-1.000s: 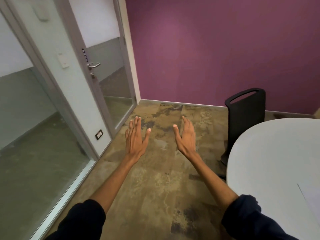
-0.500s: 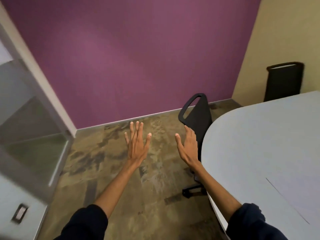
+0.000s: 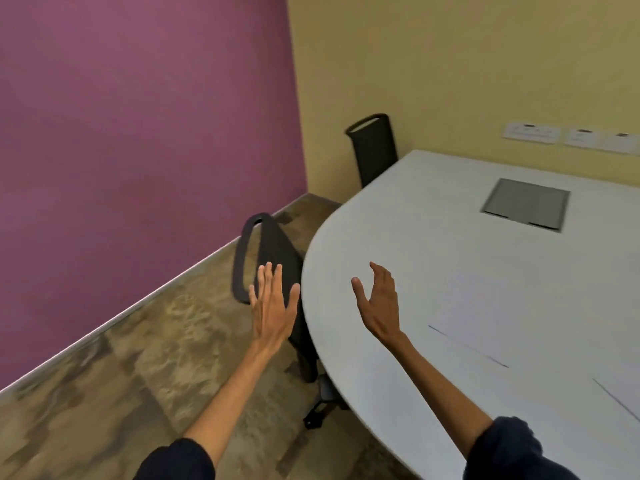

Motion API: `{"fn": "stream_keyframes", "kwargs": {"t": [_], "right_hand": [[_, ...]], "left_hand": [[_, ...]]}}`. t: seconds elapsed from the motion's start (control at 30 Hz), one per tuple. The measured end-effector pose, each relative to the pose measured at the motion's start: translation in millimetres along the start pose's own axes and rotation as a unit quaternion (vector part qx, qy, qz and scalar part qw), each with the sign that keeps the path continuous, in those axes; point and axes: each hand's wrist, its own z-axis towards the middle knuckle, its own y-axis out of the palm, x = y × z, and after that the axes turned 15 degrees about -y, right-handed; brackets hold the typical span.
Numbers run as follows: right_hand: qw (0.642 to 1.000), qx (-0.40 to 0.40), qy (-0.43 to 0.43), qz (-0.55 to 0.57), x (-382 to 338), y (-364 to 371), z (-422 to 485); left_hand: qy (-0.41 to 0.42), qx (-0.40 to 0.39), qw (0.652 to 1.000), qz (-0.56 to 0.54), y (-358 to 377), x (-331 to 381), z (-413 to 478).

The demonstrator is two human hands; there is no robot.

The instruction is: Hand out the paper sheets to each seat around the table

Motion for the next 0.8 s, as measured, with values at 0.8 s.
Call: {"fn": "stream_keyframes", "kwargs": {"t": [0.8], "right_hand": [[0.919, 0.122, 0.313, -0.204, 254.8, -187.2, 37.6]], "left_hand": [[0.176, -0.302, 0.936, -0.022, 272.7, 261.1, 72.7]]}}
